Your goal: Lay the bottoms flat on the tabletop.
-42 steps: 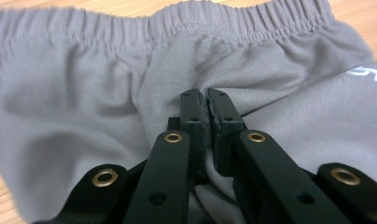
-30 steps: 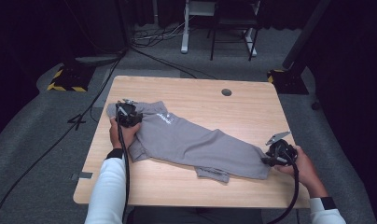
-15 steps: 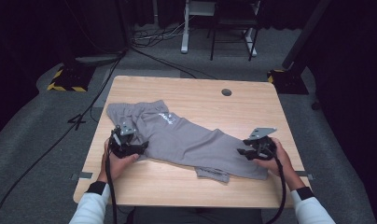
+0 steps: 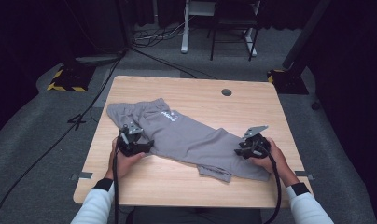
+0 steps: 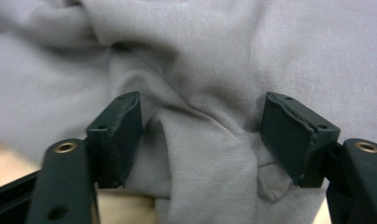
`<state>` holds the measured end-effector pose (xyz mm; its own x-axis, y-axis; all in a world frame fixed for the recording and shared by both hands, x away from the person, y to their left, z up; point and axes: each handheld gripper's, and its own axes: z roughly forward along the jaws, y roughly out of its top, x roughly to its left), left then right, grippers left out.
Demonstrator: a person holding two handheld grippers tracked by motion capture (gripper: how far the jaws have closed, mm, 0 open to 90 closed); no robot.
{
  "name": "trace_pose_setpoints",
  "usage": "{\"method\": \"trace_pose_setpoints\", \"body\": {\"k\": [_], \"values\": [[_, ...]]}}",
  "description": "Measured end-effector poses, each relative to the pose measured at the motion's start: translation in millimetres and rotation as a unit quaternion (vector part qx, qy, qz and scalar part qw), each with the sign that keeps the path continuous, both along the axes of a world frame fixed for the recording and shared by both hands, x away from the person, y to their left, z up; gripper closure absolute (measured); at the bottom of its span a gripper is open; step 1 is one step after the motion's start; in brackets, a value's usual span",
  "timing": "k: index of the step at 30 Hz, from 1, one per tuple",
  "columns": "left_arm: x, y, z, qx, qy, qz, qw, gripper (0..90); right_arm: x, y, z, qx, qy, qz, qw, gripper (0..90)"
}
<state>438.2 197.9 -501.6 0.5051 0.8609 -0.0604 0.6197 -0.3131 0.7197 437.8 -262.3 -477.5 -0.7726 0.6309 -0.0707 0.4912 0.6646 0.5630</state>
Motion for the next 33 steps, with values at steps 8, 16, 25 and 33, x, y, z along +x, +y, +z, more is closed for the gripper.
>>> {"method": "trace_pose_setpoints", "body": {"k": [8,16,25,33], "values": [[5.3,-29.8,12.9,-0.002,-0.012,-0.018,0.9998,23.5,-5.5,-17.7,11.0,-0.017,-0.073,-0.05,0.9959,58.2],[-14.9,-3.7,15.2,0.015,-0.023,-0.008,0.9996,26.3,-58.0,58.9,34.3,0.084,-0.058,0.134,0.9857,76.3],[-8.9,3.1,3.6,0.012,-0.021,0.002,0.9997,27.6,-52.4,96.2,-2.0,0.039,-0.009,0.15,0.9879,61.6],[3.7,-12.7,0.3,0.033,-0.02,-0.006,0.9992,30.7,-47.8,93.5,-7.7,0.051,-0.005,0.125,0.9908,71.6]]}}
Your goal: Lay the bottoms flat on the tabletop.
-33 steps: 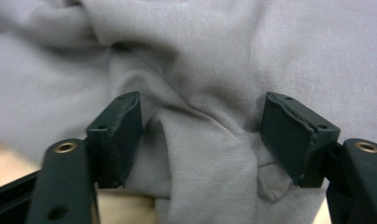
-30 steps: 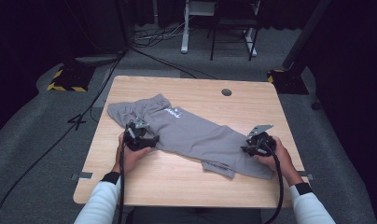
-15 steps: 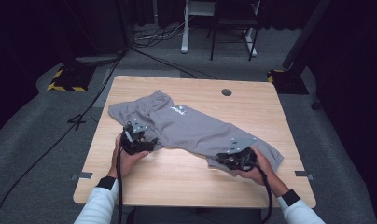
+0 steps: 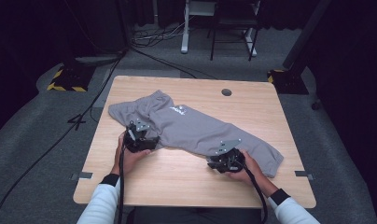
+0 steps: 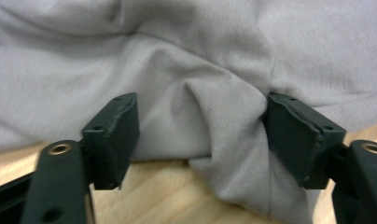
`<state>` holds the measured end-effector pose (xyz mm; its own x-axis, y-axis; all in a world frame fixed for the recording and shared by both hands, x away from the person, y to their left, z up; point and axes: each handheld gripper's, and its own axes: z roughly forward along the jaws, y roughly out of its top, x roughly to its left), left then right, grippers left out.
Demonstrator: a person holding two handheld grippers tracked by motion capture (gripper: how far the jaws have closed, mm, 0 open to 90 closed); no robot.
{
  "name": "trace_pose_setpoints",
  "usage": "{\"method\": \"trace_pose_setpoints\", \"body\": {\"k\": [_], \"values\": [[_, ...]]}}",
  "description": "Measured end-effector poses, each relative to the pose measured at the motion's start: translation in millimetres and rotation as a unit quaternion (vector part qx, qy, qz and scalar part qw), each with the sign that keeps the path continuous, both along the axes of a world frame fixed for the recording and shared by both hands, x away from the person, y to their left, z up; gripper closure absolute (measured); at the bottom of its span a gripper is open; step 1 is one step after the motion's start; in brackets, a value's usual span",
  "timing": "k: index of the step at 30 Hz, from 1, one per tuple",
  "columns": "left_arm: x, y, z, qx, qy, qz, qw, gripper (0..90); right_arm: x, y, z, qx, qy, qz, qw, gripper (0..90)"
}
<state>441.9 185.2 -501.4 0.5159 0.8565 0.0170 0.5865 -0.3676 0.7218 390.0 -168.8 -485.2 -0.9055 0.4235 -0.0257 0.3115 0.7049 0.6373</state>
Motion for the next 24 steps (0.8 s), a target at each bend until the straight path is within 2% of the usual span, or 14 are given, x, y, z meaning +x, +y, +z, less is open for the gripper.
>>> {"method": "trace_pose_setpoints", "body": {"k": [2,3,4,5,6,8,9,12,14,16,19,21,23,24], "values": [[2.9,-5.8,2.1,0.005,0.001,-0.007,1.0,37.7,-0.5,0.2,0.9,-0.006,-0.001,0.003,1.0,76.0],[4.3,-9.2,3.4,0.016,-0.003,-0.01,0.9998,46.2,-1.3,0.1,1.6,-0.008,-0.001,0.007,0.9999,77.7],[5.6,-14.0,4.1,0.027,-0.009,-0.005,0.9996,51.9,-2.5,-0.1,2.3,-0.006,0.003,0.014,0.9999,79.2],[7.8,-17.8,5.3,0.039,-0.01,-0.001,0.9992,54.2,-4.5,-0.6,3.3,-0.001,0.009,0.025,0.9997,84.1],[10.7,-20.6,6.6,0.048,-0.008,0.005,0.9988,56.0,-7.1,-0.8,4.6,0.0,0.017,0.04,0.9991,84.2],[18.7,-23.9,8.3,0.055,-0.001,0.021,0.9983,57.3,-15.2,-0.9,6.5,-0.011,0.023,0.074,0.9969,84.3],[21.6,-24.1,8.9,0.053,0.003,0.03,0.9982,56.3,-21.0,-1.8,7.5,-0.015,0.03,0.1,0.9944,84.3],[32.0,-22.0,10.7,0.045,0.013,0.043,0.998,54.0,-30.6,-4.4,7.2,-0.014,0.035,0.107,0.9936,84.3],[36.2,-21.3,11.8,0.052,0.014,0.061,0.9967,52.3,-35.5,-7.1,7.2,-0.013,0.04,0.117,0.9922,84.6],[40.1,-20.8,11.6,0.059,0.014,0.068,0.9958,51.8,-40.9,-9.1,6.9,-0.011,0.048,0.131,0.9901,84.6],[47.1,-17.0,13.5,0.056,0.022,0.083,0.9947,48.8,-53.3,-9.7,7.0,-0.012,0.06,0.164,0.9845,84.6],[52.3,-13.1,15.2,0.061,0.023,0.097,0.9932,47.1,-62.0,-10.2,7.8,-0.018,0.07,0.194,0.9784,84.6],[55.7,-11.1,16.4,0.065,0.025,0.105,0.992,45.7,-68.6,-11.2,9.2,-0.026,0.074,0.212,0.9742,84.6],[57.5,-10.1,17.1,0.069,0.026,0.112,0.991,45.0,-71.2,-12.3,9.9,-0.031,0.079,0.223,0.9711,84.6]]}}
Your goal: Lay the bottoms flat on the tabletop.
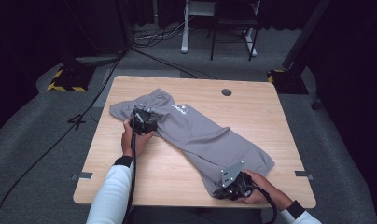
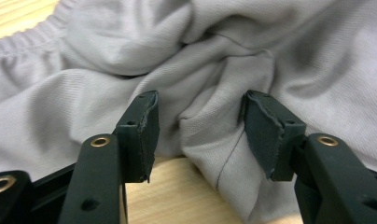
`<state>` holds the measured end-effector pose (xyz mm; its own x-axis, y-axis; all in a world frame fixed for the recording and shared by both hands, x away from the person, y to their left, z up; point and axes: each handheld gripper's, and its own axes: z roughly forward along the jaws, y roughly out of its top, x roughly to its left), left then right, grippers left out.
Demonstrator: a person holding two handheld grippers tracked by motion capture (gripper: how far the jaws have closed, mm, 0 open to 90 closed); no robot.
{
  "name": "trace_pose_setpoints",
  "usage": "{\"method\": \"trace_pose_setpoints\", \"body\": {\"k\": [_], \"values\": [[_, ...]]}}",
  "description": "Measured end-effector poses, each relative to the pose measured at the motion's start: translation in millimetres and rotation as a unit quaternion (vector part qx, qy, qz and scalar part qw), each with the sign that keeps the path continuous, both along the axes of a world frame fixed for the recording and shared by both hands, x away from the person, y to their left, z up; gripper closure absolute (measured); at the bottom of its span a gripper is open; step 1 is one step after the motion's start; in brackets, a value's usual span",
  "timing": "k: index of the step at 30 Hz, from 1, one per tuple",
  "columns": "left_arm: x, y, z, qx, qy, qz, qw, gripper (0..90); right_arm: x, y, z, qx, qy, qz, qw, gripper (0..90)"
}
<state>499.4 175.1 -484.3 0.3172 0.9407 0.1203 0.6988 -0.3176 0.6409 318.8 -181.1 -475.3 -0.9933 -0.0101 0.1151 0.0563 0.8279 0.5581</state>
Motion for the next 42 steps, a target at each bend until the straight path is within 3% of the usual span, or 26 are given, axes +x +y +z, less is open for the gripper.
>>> {"method": "trace_pose_setpoints", "body": {"k": [4,6,8,9,10,11,12,13,15,16,17,18,19,21,23,24,26,27,29,31,34,36,38,40,42], "values": [[6.3,3.0,3.1,0.004,0.0,0.018,0.9998,42.2,-5.5,-4.7,2.2,-0.014,0.018,0.037,0.9991,84.4],[6.5,3.2,5.4,-0.014,-0.005,0.018,0.9997,41.9,-6.5,-5.6,5.7,-0.014,0.011,0.039,0.9991,82.3],[2.6,0.5,6.4,-0.035,-0.009,-0.011,0.9993,40.5,-4.7,-6.6,11.7,0.004,0.004,0.029,0.9996,77.8],[-0.9,-1.4,6.7,-0.033,-0.014,-0.025,0.9991,40.1,-2.7,-6.0,14.9,0.015,-0.01,0.016,0.9997,68.6],[-5.5,-3.2,7.7,-0.032,-0.019,-0.038,0.9986,39.2,0.6,-6.0,18.6,0.028,-0.019,-0.005,0.9994,68.6],[-11.6,-3.7,8.9,-0.043,-0.028,-0.05,0.9974,37.0,4.4,-6.8,22.3,0.046,-0.023,-0.019,0.9985,65.8],[-18.8,-2.9,10.4,-0.06,-0.034,-0.061,0.9957,35.4,8.4,-6.6,25.5,0.058,-0.041,-0.041,0.9966,57.2],[-26.7,-1.6,11.8,-0.075,-0.041,-0.072,0.9938,33.6,14.7,-5.4,27.5,0.059,-0.066,-0.079,0.993,56.7],[-42.5,0.3,12.3,-0.089,-0.046,-0.091,0.9907,31.0,31.1,-5.3,30.0,0.066,-0.093,-0.127,0.9853,51.8],[-52.8,1.1,11.8,-0.088,-0.048,-0.104,0.9895,29.1,41.8,-5.9,30.8,0.072,-0.107,-0.159,0.9788,49.4],[-59.0,1.5,11.0,-0.087,-0.048,-0.11,0.989,28.2,56.6,-7.1,31.3,0.072,-0.119,-0.201,0.9696,49.0],[-66.9,2.4,9.8,-0.083,-0.048,-0.118,0.9883,27.8,65.5,-8.6,31.2,0.072,-0.129,-0.215,0.9654,48.9],[-74.8,3.4,7.7,-0.083,-0.05,-0.123,0.9877,27.6,78.3,-11.5,30.7,0.075,-0.136,-0.237,0.9591,48.7],[-87.7,6.6,2.8,-0.091,-0.045,-0.132,0.986,27.7,105.0,-17.9,26.8,0.051,-0.136,-0.284,0.9477,50.5],[-95.1,9.4,-0.4,-0.079,-0.041,-0.138,0.9864,27.6,124.2,-26.7,21.0,0.037,-0.144,-0.321,0.9354,53.1],[-97.3,10.4,-1.7,-0.08,-0.04,-0.141,0.9859,27.7,132.0,-31.0,17.9,0.032,-0.133,-0.332,0.9334,53.6],[-97.8,12.9,-2.9,-0.069,-0.05,-0.133,0.9875,28.3,140.3,-37.8,11.3,0.019,-0.131,-0.351,0.927,58.8],[-95.4,14.7,-3.6,-0.073,-0.051,-0.125,0.9881,29.2,142.7,-40.0,8.0,0.006,-0.122,-0.354,0.9271,60.1],[-88.4,16.7,-5.2,-0.094,-0.044,-0.107,0.9888,29.2,143.9,-42.3,2.5,-0.012,-0.095,-0.345,0.9336,65.5],[-81.8,14.0,-4.3,-0.099,-0.041,-0.104,0.9887,29.1,142.3,-43.1,-1.7,-0.03,-0.087,-0.331,0.939,71.1],[-73.0,2.6,0.0,-0.098,-0.045,-0.106,0.9885,29.4,136.2,-47.4,-2.5,-0.012,-0.051,-0.314,0.9481,77.4],[-66.4,-10.8,2.3,-0.122,-0.048,-0.113,0.9849,29.4,126.4,-47.0,-3.0,-0.009,-0.054,-0.29,0.9553,82.1],[-62.6,-26.8,3.5,-0.118,-0.047,-0.124,0.9842,29.3,115.0,-44.3,-2.9,-0.009,-0.049,-0.277,0.9596,83.5],[-58.5,-45.6,4.0,-0.106,-0.047,-0.142,0.983,28.9,100.7,-40.5,-2.4,-0.011,-0.045,-0.251,0.967,84.1],[-55.7,-61.7,5.0,-0.096,-0.048,-0.157,0.9818,28.9,86.5,-36.2,-1.8,-0.013,-0.042,-0.23,0.9721,84.1]]}}
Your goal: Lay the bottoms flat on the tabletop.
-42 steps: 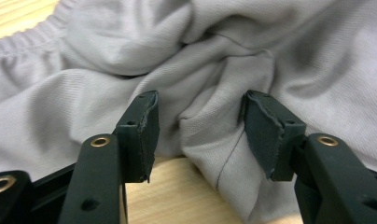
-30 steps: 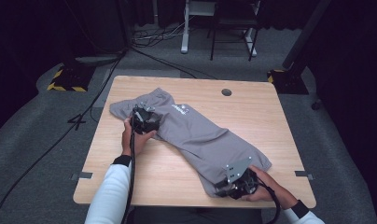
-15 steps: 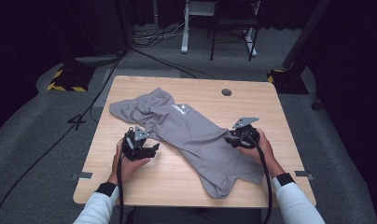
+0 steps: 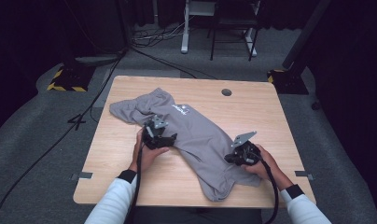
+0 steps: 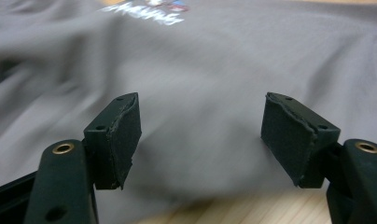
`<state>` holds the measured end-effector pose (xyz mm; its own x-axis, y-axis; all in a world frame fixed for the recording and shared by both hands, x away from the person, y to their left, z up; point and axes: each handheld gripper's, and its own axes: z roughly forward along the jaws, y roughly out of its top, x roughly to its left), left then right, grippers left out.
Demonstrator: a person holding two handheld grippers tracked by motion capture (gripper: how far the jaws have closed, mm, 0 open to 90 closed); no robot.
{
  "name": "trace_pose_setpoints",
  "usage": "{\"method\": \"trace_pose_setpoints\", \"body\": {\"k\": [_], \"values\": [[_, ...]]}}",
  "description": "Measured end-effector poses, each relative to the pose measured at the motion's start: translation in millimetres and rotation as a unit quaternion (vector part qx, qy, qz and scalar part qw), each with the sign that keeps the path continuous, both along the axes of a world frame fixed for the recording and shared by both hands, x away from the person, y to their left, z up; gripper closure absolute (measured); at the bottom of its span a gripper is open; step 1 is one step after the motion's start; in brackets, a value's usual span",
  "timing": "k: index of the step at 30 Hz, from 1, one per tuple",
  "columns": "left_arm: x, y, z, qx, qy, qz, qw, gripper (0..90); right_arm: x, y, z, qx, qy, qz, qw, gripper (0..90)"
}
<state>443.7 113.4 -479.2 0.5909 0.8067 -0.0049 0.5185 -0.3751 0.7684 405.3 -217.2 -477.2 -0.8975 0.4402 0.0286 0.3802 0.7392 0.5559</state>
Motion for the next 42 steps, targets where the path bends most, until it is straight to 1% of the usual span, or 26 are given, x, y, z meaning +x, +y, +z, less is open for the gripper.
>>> {"method": "trace_pose_setpoints", "body": {"k": [3,4,5,7,9,10,12,14,17,20,21,23,25,26,27,29,31,33,35,36,37,38,39,40,41,42], "values": [[6.4,-21.6,-0.9,0.013,0.008,-0.009,0.9998,28.8,-18.6,6.7,-0.6,0.006,0.007,0.025,0.9996,84.1],[7.6,-26.4,-2.0,0.01,0.012,-0.011,0.9998,28.8,-25.3,9.8,-0.3,0.005,0.012,0.037,0.9992,84.0],[10.0,-31.7,-3.2,0.018,0.013,-0.015,0.9996,29.0,-29.1,11.5,0.1,0.002,0.011,0.045,0.9989,84.0],[13.8,-44.5,-8.2,0.027,0.027,-0.026,0.9989,29.5,-38.1,15.9,0.0,0.006,0.023,0.062,0.9978,83.6],[16.0,-54.1,-12.4,0.039,0.042,-0.038,0.9976,29.6,-46.3,20.0,0.5,0.001,0.02,0.078,0.9968,82.0],[16.6,-59.7,-15.4,0.039,0.052,-0.046,0.9968,29.7,-50.0,21.8,1.2,-0.003,0.02,0.087,0.996,79.4],[15.0,-68.3,-17.0,0.042,0.053,-0.064,0.9957,29.3,-55.5,24.3,2.6,-0.015,0.009,0.102,0.9946,70.4],[11.6,-76.0,-17.2,0.039,0.052,-0.079,0.9947,30.6,-56.5,22.7,6.4,-0.013,0.001,0.113,0.9935,65.7],[2.0,-86.9,-18.3,0.033,0.05,-0.109,0.9923,32.6,-51.7,11.8,21.5,0.009,-0.02,0.101,0.9946,61.5],[-12.2,-97.1,-20.9,0.024,0.036,-0.137,0.9896,34.8,-40.9,-9.0,41.3,0.05,-0.049,0.051,0.9962,61.3],[-16.7,-99.7,-21.1,0.022,0.031,-0.146,0.9885,40.5,-36.0,-16.1,46.0,0.065,-0.06,0.029,0.9957,60.7],[-23.2,-104.5,-21.1,0.018,0.028,-0.156,0.9872,52.7,-22.6,-25.6,50.7,0.07,-0.079,-0.03,0.994,59.6],[-26.9,-106.6,-20.8,0.017,0.028,-0.17,0.9849,69.7,-7.3,-30.7,49.9,0.077,-0.092,-0.071,0.9903,57.5],[-27.3,-107.0,-20.9,0.015,0.028,-0.172,0.9846,77.3,2.5,-31.5,47.8,0.078,-0.089,-0.095,0.9884,58.5],[-27.4,-107.1,-20.9,0.012,0.03,-0.179,0.9834,85.2,7.7,-31.0,46.2,0.077,-0.089,-0.102,0.9878,58.5],[-28.1,-108.3,-21.0,0.003,0.037,-0.195,0.98,87.5,19.6,-27.3,41.7,0.077,-0.094,-0.114,0.986,59.3],[-31.1,-111.2,-21.1,0.002,0.038,-0.209,0.9772,87.6,29.6,-19.6,35.8,0.062,-0.096,-0.116,0.9866,58.2],[-35.1,-114.7,-21.0,0.0,0.041,-0.23,0.9723,87.5,37.7,-9.1,28.1,0.052,-0.098,-0.116,0.987,58.4],[-40.5,-119.1,-21.0,0.007,0.033,-0.242,0.9696,87.0,42.5,0.2,21.7,0.044,-0.097,-0.111,0.988,55.9],[-42.7,-120.5,-20.9,0.01,0.032,-0.253,0.9668,86.2,45.0,4.8,18.5,0.044,-0.093,-0.112,0.9883,54.7],[-44.3,-121.3,-20.7,0.015,0.028,-0.259,0.9653,83.5,47.4,9.1,15.4,0.045,-0.089,-0.11,0.9889,53.0],[-46.2,-122.1,-20.1,0.022,0.023,-0.252,0.9673,74.9,49.6,12.8,12.4,0.044,-0.091,-0.111,0.9886,51.0],[-47.8,-121.8,-19.0,0.027,0.025,-0.248,0.968,62.1,52.1,16.3,9.4,0.044,-0.092,-0.117,0.9878,49.6],[-50.1,-119.1,-17.3,0.027,0.027,-0.253,0.9666,57.4,54.9,18.9,6.1,0.045,-0.085,-0.12,0.9882,47.8],[-53.9,-113.2,-14.1,0.033,0.018,-0.246,0.9686,49.4,57.5,21.4,2.7,0.045,-0.075,-0.119,0.989,46.1],[-57.0,-106.4,-11.3,0.031,0.016,-0.239,0.9704,40.6,60.0,24.8,-1.4,0.029,-0.078,-0.127,0.9884,45.2]]}}
